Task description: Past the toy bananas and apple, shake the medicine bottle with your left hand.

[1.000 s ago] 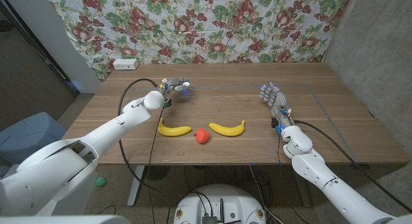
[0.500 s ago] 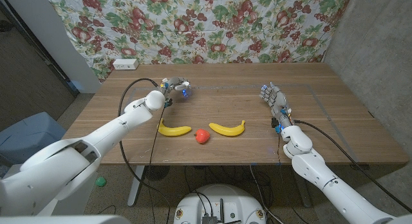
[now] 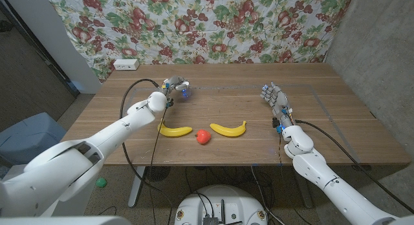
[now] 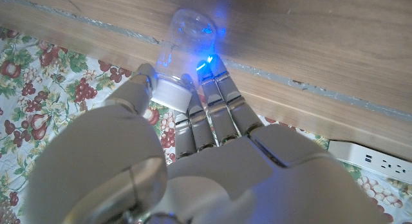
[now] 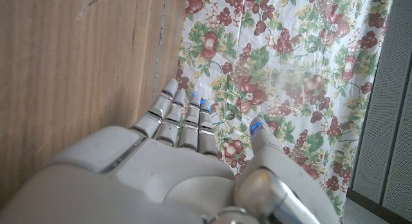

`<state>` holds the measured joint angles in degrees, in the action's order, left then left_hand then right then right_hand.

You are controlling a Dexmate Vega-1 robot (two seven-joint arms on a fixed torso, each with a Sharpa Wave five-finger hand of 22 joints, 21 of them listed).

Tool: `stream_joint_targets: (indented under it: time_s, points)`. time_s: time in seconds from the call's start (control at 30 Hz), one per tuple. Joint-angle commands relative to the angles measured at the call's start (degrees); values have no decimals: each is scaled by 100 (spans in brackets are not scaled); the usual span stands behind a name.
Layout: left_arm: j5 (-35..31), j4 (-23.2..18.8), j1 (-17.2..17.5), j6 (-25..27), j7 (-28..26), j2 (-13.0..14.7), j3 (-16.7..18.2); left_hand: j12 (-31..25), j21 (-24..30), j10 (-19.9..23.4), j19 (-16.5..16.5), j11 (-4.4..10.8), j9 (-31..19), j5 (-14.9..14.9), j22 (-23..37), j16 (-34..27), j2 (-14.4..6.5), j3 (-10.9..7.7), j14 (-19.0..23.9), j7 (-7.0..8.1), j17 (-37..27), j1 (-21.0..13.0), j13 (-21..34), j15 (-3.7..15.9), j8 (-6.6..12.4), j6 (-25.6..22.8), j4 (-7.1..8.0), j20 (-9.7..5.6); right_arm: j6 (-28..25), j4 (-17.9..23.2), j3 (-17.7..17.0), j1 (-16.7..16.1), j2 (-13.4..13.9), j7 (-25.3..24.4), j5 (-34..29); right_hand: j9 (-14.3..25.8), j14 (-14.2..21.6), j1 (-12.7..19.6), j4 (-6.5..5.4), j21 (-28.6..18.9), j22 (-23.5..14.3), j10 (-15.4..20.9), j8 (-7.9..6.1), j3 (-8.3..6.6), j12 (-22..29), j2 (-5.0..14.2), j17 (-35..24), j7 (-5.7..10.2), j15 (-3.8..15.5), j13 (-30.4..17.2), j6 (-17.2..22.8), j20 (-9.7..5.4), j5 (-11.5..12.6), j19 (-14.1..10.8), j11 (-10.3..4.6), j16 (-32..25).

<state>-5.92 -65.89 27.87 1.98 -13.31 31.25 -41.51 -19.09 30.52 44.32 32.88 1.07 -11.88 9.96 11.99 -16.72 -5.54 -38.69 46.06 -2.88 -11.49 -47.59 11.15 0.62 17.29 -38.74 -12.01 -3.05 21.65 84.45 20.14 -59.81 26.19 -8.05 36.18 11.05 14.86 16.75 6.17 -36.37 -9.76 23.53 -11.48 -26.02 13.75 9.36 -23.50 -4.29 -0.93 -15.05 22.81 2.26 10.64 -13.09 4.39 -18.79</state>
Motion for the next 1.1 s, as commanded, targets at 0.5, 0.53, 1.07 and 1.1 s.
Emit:
stream_joint_targets:
  time_s: [0.5,0.53,1.07,1.1]
  points:
    - [129,-271,232,-43,-467,-52,227,-125,123,1310,33,962,-108,-36,13,22,-497,-106,460,45,-19,-798,61,1311,94,-1047,128,-333,14,-37,-4,27,12,54,12,19,41,-58,18,31,-19,36,-29,5,16,-1,-29,0,-5,-21,74,10,22,-55,27,-47]
    - [150,-283,241,-47,-467,-52,242,-125,127,1312,34,966,-112,-36,13,22,-496,-103,461,45,-19,-806,62,1310,93,-1044,128,-335,12,-32,-6,23,12,48,14,19,41,-59,18,33,-19,37,-27,6,16,-1,-29,-1,1,-21,70,11,22,-56,27,-48]
    - [410,-527,409,-160,-459,-33,424,-125,192,1364,43,943,-150,-34,10,30,-479,-49,496,9,-17,-915,78,1297,91,-1084,140,-368,29,-27,-20,1,37,100,41,19,41,-61,21,68,-20,42,-26,3,14,-1,-28,0,-3,-24,72,10,23,-67,31,-49]
    - [418,-548,421,-165,-459,-29,432,-122,197,1361,45,934,-154,-34,10,31,-474,-43,498,11,-17,-923,79,1302,92,-1090,137,-371,30,-27,-20,0,41,108,43,19,38,-61,21,70,-20,40,-26,3,13,-1,-28,-1,7,-24,72,11,23,-69,30,-47]
